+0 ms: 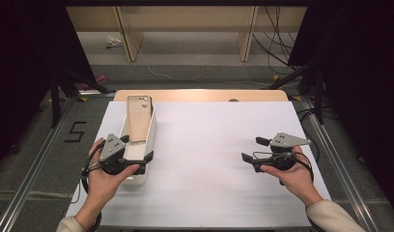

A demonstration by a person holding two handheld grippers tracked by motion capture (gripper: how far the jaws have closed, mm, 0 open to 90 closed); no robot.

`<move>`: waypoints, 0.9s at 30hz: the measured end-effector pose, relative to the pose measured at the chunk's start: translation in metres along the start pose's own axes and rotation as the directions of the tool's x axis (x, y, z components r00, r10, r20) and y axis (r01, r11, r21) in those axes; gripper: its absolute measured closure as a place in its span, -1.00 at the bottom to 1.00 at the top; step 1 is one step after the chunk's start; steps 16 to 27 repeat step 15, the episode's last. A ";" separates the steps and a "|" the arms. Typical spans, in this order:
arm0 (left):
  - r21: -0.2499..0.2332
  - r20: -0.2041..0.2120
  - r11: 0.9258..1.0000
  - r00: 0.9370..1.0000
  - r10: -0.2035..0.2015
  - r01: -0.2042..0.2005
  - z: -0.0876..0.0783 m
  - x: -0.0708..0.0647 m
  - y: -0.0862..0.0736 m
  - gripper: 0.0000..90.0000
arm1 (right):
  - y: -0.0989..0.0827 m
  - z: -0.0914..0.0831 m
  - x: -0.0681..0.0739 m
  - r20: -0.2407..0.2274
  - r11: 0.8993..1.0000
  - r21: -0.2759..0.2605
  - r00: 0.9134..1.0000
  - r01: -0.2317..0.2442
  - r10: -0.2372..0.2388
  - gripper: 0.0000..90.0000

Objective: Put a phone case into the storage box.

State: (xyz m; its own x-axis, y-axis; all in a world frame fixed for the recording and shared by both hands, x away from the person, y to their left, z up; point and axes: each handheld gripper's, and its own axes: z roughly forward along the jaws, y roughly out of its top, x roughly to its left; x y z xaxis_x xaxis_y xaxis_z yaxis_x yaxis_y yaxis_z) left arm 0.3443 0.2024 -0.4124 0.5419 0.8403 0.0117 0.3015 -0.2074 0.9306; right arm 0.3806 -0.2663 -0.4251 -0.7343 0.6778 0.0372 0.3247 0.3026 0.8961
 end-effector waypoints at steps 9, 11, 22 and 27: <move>0.011 0.002 1.000 1.000 0.003 -0.003 -0.003 -0.003 -0.010 -1.00 | 0.000 0.000 0.000 0.004 1.000 -0.006 1.000 0.000 0.000 -0.64; 0.005 0.014 1.000 1.000 -0.003 0.003 -0.003 -0.003 -0.011 -1.00 | 0.001 0.000 0.000 0.006 1.000 -0.006 1.000 0.004 -0.004 -0.64; 0.002 0.028 1.000 1.000 -0.009 0.009 -0.002 -0.004 -0.012 -1.00 | 0.001 0.000 0.001 0.004 1.000 -0.007 1.000 0.003 -0.003 -0.64; 0.002 0.028 1.000 1.000 -0.009 0.009 -0.002 -0.004 -0.012 -1.00 | 0.001 0.000 0.001 0.004 1.000 -0.007 1.000 0.003 -0.003 -0.64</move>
